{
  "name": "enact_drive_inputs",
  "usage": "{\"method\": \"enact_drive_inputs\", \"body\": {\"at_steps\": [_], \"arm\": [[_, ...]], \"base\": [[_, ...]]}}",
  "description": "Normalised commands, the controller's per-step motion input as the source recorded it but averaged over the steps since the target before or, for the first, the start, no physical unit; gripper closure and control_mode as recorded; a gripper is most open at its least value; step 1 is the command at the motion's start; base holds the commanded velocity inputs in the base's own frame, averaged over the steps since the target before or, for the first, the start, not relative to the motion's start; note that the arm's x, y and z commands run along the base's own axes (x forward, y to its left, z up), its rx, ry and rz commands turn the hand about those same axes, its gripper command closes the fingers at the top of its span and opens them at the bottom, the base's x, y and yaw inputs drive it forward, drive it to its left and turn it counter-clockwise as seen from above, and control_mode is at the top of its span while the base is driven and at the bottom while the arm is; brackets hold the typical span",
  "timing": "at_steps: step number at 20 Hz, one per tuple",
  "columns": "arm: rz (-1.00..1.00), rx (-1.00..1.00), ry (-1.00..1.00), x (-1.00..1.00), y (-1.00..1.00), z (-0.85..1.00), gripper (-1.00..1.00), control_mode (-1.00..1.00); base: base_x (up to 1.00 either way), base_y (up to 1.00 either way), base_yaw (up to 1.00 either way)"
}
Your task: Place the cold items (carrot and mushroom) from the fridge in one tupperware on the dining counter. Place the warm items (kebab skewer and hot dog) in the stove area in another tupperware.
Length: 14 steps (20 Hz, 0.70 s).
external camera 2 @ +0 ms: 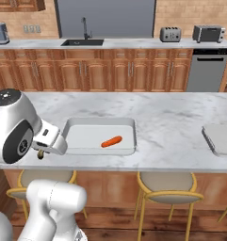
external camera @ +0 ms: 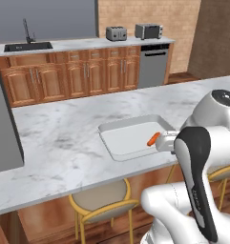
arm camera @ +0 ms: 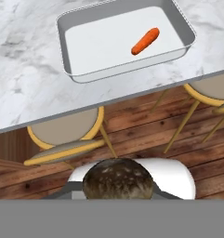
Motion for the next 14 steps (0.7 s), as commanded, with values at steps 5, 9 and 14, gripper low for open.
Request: {"method": "enact_drive_inputs", "body": {"at_steps": [5, 9, 14], "arm": [[0.00, 0.00, 0.00, 0.00, 0.00, 0.00, 1.00, 1.00], [0.00, 0.00, 0.00, 0.00, 0.00, 0.00, 1.00, 1.00], [0.00, 0.00, 0.00, 0.11, 0.00, 0.00, 1.00, -1.00]], "base": [[0.50, 0.00, 0.20], [0.07, 0.00, 0.04], [0.07, 0.00, 0.00]]}}
